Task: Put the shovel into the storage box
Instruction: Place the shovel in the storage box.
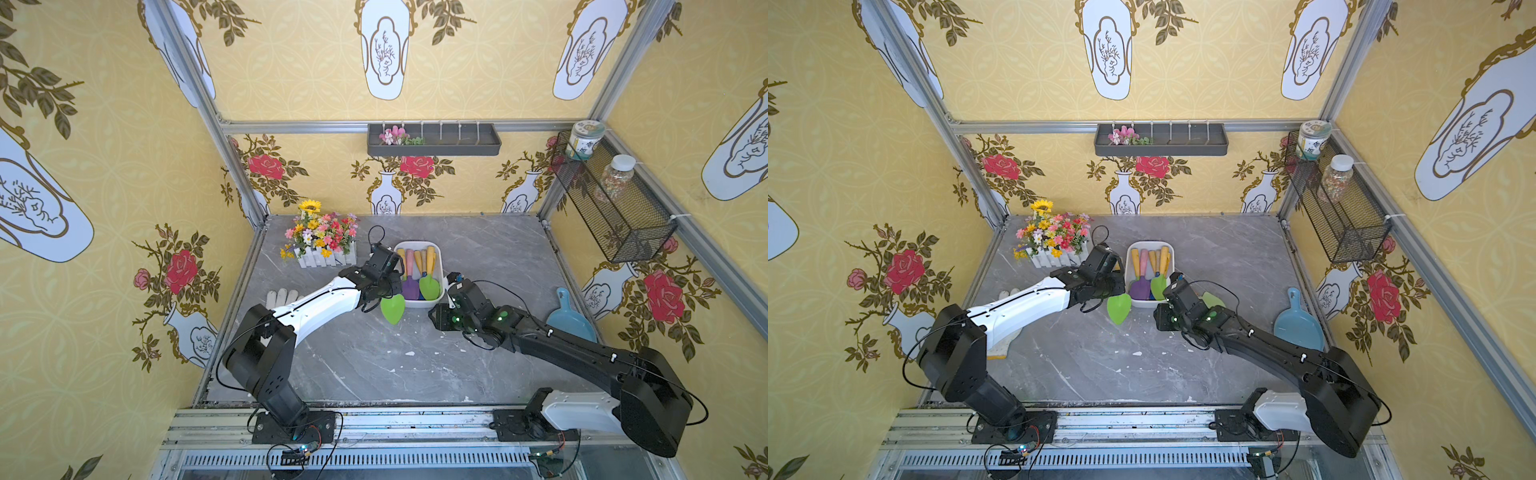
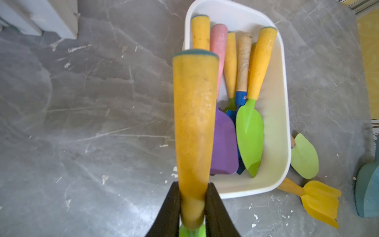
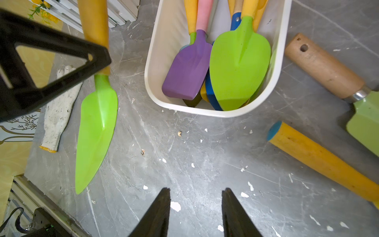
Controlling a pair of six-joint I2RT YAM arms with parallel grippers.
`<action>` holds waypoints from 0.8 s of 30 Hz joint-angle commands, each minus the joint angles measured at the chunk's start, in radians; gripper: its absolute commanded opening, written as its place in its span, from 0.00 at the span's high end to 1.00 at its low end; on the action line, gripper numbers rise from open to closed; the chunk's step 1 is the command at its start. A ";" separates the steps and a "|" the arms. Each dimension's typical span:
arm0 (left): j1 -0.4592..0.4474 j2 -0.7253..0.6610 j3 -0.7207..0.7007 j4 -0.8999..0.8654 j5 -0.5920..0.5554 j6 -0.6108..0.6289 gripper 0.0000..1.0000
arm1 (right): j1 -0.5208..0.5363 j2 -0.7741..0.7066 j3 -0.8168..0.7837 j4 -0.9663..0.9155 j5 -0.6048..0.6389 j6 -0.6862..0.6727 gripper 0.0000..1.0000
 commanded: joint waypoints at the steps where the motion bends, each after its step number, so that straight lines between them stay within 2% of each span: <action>1: 0.001 0.064 0.070 0.000 0.005 0.047 0.95 | 0.000 -0.016 -0.015 0.015 0.014 0.014 0.55; 12: 0.015 0.278 0.281 0.052 -0.013 0.117 0.95 | 0.001 -0.060 -0.043 -0.007 0.027 0.028 0.55; 24: 0.021 0.412 0.381 0.100 -0.060 0.175 0.94 | 0.000 -0.061 -0.052 -0.012 0.026 0.035 0.55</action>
